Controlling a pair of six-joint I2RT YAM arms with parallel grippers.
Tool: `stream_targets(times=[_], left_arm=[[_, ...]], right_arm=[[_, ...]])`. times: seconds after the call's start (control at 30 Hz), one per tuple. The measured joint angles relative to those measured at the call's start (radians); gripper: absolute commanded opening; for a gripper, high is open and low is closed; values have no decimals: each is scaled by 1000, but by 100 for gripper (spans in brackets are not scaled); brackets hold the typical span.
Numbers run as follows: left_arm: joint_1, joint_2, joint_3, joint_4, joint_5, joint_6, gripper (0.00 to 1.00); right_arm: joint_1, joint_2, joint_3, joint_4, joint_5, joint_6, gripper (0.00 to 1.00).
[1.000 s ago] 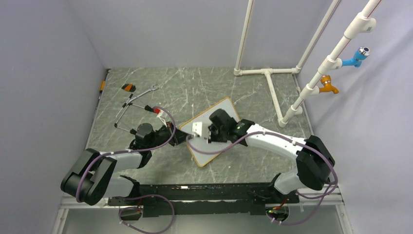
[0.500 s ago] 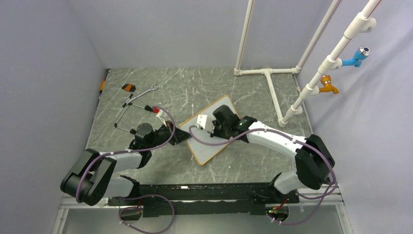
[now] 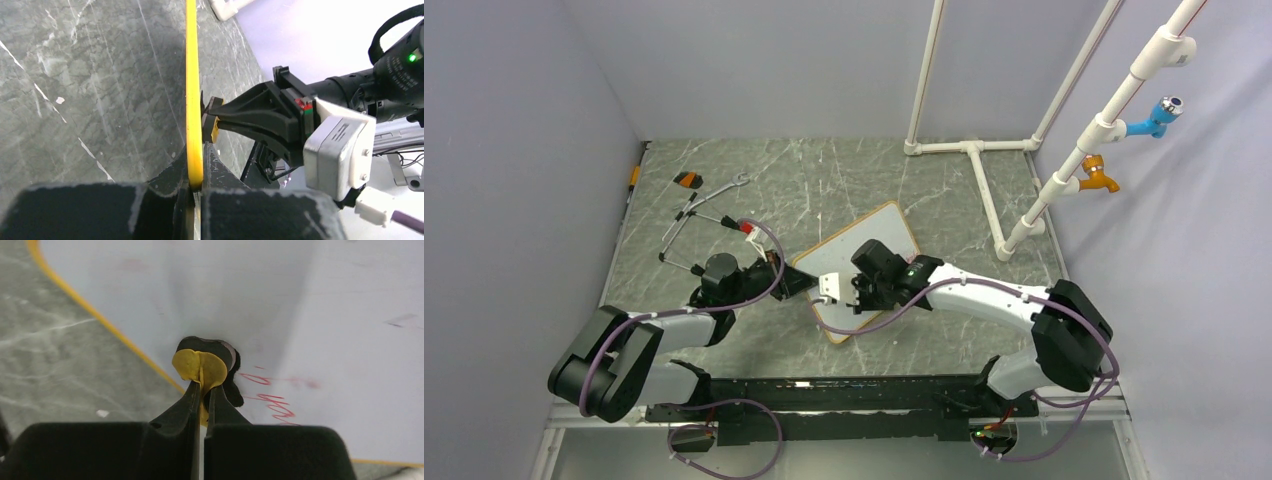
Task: Erase the whiteboard
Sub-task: Erase the whiteboard at the center of the board.
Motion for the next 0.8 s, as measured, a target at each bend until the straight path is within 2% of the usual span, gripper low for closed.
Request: stream_targets(times=[0.17,0.47,0.63,0.8], left_arm=[[-3,0,0,3,1,1,0],[-2,-2,0,4,-14,1,0],[-2,-2,0,0,-8,0,0],[-2,-2,0,0,-5,2,0]], right_arm=[[14,5,-8,-24,8,15,0],[-117,11,51,110,161,162,0],[-99,12,51,68,108,116,0],[-11,9,13,-8,21,32,0]])
